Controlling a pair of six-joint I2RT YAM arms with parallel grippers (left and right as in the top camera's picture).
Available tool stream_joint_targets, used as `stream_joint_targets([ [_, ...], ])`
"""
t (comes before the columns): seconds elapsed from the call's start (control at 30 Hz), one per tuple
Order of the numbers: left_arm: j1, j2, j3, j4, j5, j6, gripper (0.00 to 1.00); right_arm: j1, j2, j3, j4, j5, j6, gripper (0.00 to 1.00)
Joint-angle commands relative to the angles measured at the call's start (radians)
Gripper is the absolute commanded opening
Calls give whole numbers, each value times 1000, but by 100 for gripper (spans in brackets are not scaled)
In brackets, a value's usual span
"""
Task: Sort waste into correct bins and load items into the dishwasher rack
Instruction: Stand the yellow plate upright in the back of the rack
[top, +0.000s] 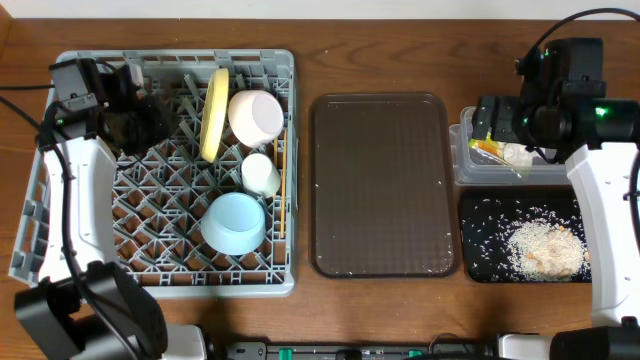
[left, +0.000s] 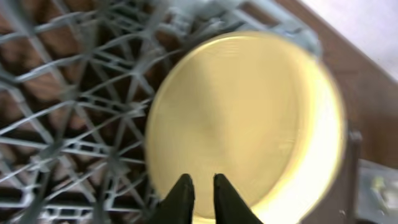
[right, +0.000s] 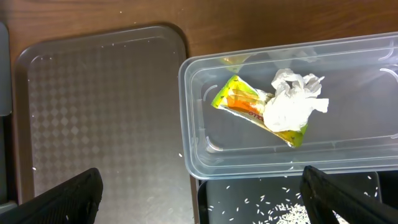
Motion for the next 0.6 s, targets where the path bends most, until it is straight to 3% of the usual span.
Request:
stream_joint_targets([
  [0.0,-2,-84,11,13,71,-6,24,7,2,5,-2,2,-11,99],
  [0.17,-3,-219,32,44,19,-67,37,7,2,5,-2,2,-11,99],
  [0.27,-13,-321,32,53,19,-93,72,7,2,5,-2,2,-11,99],
  [0.3,-15,-355,32,52,19,-93,79,7,2,5,-2,2,-11,99],
  [0.57,-16,-523,32,49,19,-93,86,7,2,5,-2,2,-11,99],
])
